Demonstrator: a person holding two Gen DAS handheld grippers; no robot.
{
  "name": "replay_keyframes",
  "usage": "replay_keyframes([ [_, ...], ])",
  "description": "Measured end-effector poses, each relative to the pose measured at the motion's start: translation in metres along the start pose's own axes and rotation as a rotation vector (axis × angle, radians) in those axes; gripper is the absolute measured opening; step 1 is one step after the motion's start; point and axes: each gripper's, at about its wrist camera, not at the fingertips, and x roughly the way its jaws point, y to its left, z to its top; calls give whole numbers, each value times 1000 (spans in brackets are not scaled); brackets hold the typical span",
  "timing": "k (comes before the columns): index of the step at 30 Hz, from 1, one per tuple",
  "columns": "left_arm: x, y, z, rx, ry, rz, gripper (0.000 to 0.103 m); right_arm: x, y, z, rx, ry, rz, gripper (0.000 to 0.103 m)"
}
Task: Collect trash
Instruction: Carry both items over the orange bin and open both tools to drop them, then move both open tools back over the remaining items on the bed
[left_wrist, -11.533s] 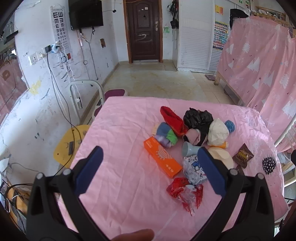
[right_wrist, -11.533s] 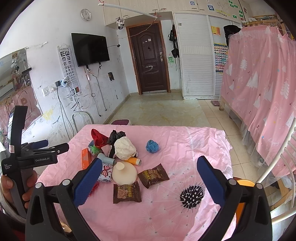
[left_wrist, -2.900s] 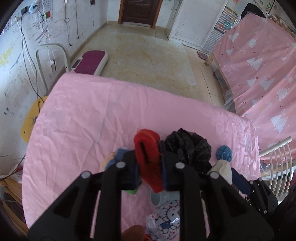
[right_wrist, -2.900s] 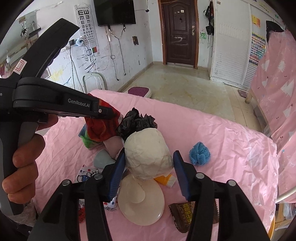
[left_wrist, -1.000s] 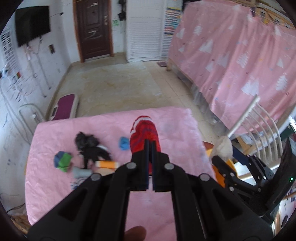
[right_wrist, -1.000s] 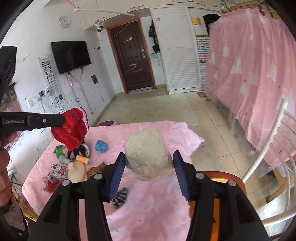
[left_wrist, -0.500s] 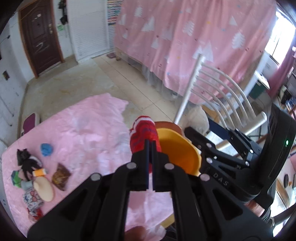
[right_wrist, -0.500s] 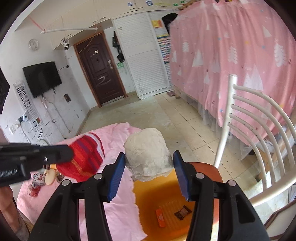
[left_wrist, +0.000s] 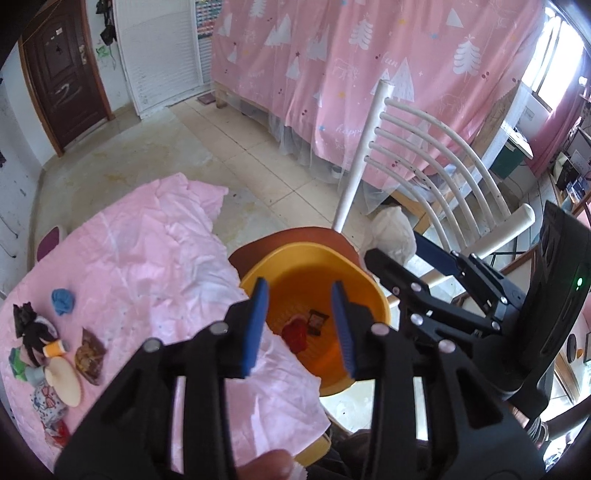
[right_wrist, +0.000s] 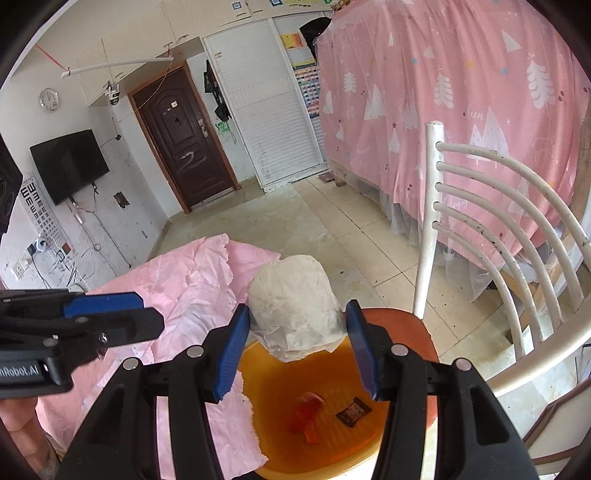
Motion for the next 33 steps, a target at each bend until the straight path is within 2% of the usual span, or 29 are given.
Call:
replay_keyframes([
  [7, -17, 37, -3, -75, -17, 8, 34, 22, 19, -3, -36, 63, -15, 48],
  [10, -29, 56, -6, -106, -40, 20, 40, 28, 27, 0, -37, 70, -22, 54],
  [15, -50, 86, -12, -157, -76, 32, 41, 33, 54, 9, -83, 66, -9, 55],
  [24, -83, 151, -31, -263, -122, 76, 41, 49, 148, 21, -223, 65, 60, 54],
  [33, -117, 223, -57, -394, -168, 164, 41, 69, 233, 16, -340, 95, 135, 55],
])
